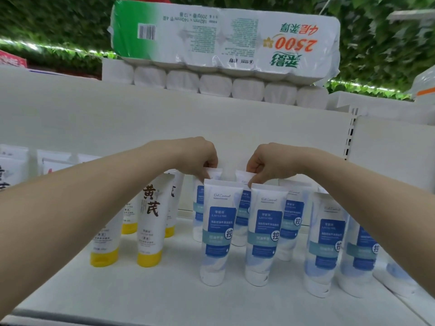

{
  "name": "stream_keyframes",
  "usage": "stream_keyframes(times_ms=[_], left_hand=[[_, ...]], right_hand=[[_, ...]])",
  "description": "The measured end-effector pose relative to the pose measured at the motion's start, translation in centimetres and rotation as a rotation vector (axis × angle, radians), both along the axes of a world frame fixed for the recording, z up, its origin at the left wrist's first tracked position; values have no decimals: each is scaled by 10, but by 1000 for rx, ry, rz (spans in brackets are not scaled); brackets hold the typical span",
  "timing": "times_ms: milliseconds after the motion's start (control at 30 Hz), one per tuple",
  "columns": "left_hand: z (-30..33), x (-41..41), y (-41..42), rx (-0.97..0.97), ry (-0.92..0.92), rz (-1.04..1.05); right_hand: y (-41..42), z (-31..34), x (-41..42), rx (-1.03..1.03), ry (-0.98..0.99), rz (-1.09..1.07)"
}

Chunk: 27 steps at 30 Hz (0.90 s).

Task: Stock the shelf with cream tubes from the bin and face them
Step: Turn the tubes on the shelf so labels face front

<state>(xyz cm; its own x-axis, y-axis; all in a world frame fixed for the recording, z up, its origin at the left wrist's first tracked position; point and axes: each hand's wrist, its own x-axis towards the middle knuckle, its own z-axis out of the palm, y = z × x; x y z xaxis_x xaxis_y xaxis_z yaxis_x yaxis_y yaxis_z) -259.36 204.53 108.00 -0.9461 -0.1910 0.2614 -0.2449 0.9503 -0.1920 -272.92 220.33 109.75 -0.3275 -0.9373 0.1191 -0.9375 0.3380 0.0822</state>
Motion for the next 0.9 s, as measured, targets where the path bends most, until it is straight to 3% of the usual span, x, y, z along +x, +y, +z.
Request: stream_keyframes(times_ms=[333,600,733,900], left_hand=[[-1,-6,-1,84,0,-8],[-2,4,6,140,24,-29],[4,23,16,33,248,-78],[-6,67,47,-78,640,-213]], right_hand=[[0,2,-1,28,-85,-5],[9,0,5,-65,3,-20],[25,-1,14,-231,234,19],[62,-23,35,-616,522,166]])
